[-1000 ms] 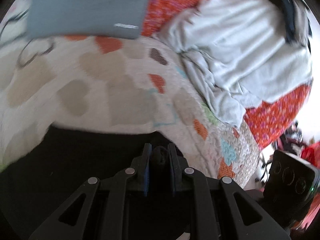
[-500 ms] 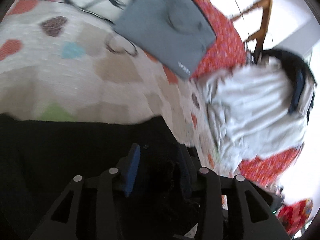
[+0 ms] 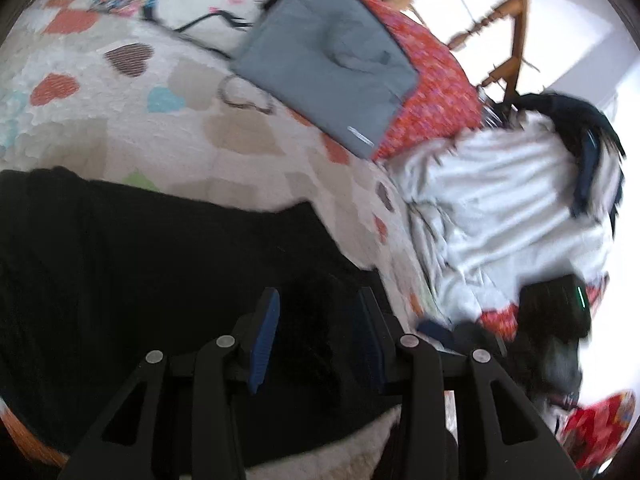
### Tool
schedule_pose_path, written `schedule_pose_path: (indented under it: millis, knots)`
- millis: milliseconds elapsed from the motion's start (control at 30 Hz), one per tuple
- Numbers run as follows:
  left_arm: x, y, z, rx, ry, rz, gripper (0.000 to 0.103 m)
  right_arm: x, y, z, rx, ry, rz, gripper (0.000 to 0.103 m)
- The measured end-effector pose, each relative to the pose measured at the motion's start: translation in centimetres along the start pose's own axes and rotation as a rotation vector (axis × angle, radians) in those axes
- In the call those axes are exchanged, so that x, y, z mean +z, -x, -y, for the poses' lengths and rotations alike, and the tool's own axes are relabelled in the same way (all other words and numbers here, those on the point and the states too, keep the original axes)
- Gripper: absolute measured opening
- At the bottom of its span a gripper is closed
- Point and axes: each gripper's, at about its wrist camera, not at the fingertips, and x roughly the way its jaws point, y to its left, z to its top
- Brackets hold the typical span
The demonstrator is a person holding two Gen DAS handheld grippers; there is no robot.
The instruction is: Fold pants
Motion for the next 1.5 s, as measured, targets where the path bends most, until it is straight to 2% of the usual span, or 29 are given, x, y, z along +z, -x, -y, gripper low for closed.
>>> schedule_pose_path:
  millis: [100, 167, 233, 300, 367, 500, 667, 733, 833, 900, 967, 1000, 1067, 1100, 1133, 1200, 1233, 1300, 1367, 1500]
  knots:
    - [-1.9, -0.5, 1.8, -0.042, -0.053, -0.049, 0.038, 1.8, -2.2, 0.6, 0.068, -0.054, -0.067, 0.067]
    - [-2.9, -2.1, 2.2, -0.019, -0.078, -0.1, 0.038, 2.9, -5.2, 1.1, 0.119, -0.107, -0.144, 0.067]
    - [-3.4, -3.6, 1.5, 0.023, -0.076, -0.143, 0.038, 3.5, -8.5, 2.2, 0.135, -0.179, -0.209, 0.067]
    - [-3.6, -5.0, -0.2, 0.035, -0.041, -0.195, 0.037, 4.1, -10.7, 2.8, 0.136, -0.218, -0.229, 0.067]
    - [-3.2, -5.0, -1.2, -0.013, 0.006, -0.191, 0.037, 4.8, -12.2, 3.3, 0.153, -0.265, -0.225, 0.065]
    - [-3.1, -4.7, -2.5, -0.076, 0.072, -0.196, 0.037, 6.4, -13.7, 3.5, 0.081, -0.295, -0.209, 0.065]
    - [-3.3, -3.5, -2.2, -0.095, 0.06, -0.166, 0.037, 8.6, -9.7, 3.0, 0.117, -0.269, -0.093, 0.068]
    - [-3.2, -2.7, -1.5, -0.105, 0.032, -0.131, 0.037, 9.1, -8.7, 3.0, 0.119, -0.276, -0.077, 0.07]
    - [-3.1, -1.8, -0.4, -0.156, -0.007, -0.091, 0.037, 9.4, -9.3, 3.1, 0.095, -0.27, -0.105, 0.071]
    - [-3.3, -1.9, -0.2, -0.171, -0.019, -0.103, 0.037, 9.5, -11.0, 3.4, 0.101, -0.279, -0.147, 0.071]
    - [-3.4, -2.7, -0.3, -0.147, -0.01, -0.126, 0.037, 9.7, -13.7, 3.8, 0.12, -0.308, -0.208, 0.071]
    - [-3.5, -3.3, -0.6, -0.132, 0.001, -0.148, 0.038, 10.0, -15.2, 4.1, 0.102, -0.31, -0.234, 0.071]
    - [-3.6, -3.9, -1.2, -0.107, 0.012, -0.171, 0.037, 10.7, -17.1, 4.3, 0.041, -0.289, -0.252, 0.071]
    - [-3.3, -4.3, -0.9, -0.1, 0.013, -0.174, 0.037, 11.3, -17.5, 4.5, 0.04, -0.286, -0.239, 0.071]
    - [-3.3, -4.4, -1.0, -0.099, 0.013, -0.176, 0.037, 11.9, -17.4, 4.6, 0.014, -0.272, -0.209, 0.068]
    - [-3.2, -4.5, -1.3, -0.1, 0.015, -0.182, 0.038, 13.2, -17.0, 4.6, -0.141, -0.215, -0.155, 0.068]
    - [-3.2, -4.5, -1.5, -0.104, 0.022, -0.183, 0.038, 13.7, -16.6, 4.6, -0.163, -0.204, -0.144, 0.067]
    - [-3.0, -4.5, -1.5, -0.114, 0.032, -0.181, 0.038, 14.0, -14.7, 3.9, -0.172, -0.169, -0.098, 0.067]
    - [-3.0, -4.4, -1.6, -0.122, 0.04, -0.178, 0.038, 13.4, -12.1, 2.8, -0.138, -0.119, -0.069, 0.067]
    - [-2.9, -3.6, -2.0, -0.13, 0.053, -0.162, 0.038, 10.0, -6.1, 1.8, -0.098, -0.073, -0.03, 0.069]
